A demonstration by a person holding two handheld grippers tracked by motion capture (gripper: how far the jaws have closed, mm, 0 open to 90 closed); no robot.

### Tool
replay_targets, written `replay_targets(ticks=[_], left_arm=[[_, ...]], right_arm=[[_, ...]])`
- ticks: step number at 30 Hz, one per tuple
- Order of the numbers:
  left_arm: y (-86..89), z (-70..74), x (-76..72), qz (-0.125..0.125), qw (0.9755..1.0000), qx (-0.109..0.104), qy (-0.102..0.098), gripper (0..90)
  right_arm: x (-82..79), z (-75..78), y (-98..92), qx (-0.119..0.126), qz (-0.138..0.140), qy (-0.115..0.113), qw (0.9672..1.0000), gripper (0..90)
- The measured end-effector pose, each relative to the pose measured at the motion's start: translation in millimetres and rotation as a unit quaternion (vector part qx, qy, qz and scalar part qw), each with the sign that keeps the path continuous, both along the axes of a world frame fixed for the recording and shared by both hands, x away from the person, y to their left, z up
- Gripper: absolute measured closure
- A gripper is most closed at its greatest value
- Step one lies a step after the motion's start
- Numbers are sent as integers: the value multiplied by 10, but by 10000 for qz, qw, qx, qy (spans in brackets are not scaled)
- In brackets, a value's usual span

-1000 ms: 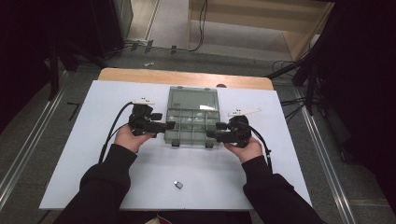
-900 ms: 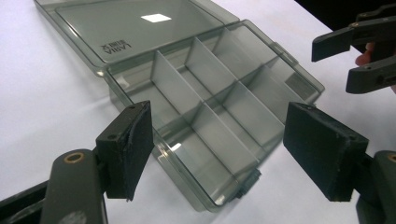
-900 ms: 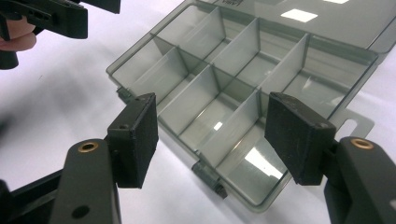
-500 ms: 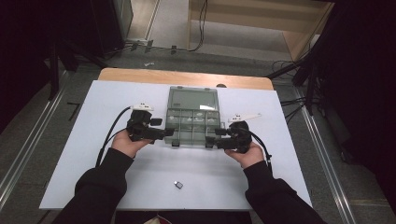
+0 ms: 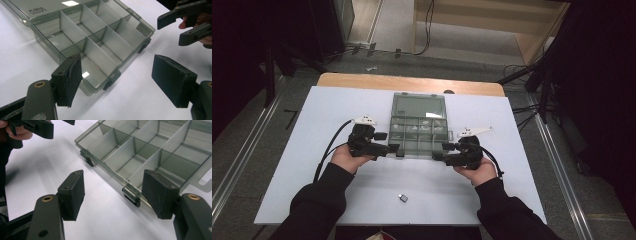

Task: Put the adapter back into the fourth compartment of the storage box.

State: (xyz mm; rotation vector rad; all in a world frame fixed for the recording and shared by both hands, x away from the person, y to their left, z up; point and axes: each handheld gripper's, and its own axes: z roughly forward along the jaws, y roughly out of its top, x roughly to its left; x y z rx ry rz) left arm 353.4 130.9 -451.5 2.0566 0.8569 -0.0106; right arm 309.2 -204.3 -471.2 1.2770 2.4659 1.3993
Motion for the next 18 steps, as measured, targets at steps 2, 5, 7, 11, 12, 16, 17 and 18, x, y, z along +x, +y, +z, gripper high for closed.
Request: replay_targets(ticks=[2, 5, 7, 11, 12, 16, 17, 18], left_arm=[[18, -4, -27, -38, 10000, 36, -19, 251], [46, -14, -65, -40, 10000, 45, -6, 251], [67, -15, -87, -57, 10000, 73, 4, 251], [95, -7, -141, -67, 10000, 52, -11, 251], [104, -6, -153, -88, 9999, 59, -20, 251], [140, -13, -206, -111, 9999, 75, -22, 251], [149, -16, -215, -131, 9999, 78, -25, 251], [155, -17, -227, -130, 9999, 92, -19, 251]], right_arm=[[-16, -3, 1, 0, 27, 9, 10000, 334], [-45, -7, 5, -4, 68, 4, 10000, 333], [-59, -9, 7, -13, 85, 12, 10000, 333], [-95, -10, 10, 1, 127, 10, 9999, 333], [-103, -9, 12, 8, 126, 23, 9999, 333], [-137, -12, 13, 8, 160, 31, 9999, 333], [-147, -13, 12, 13, 171, 20, 9999, 333], [-155, -14, 11, 15, 180, 15, 9998, 333]])
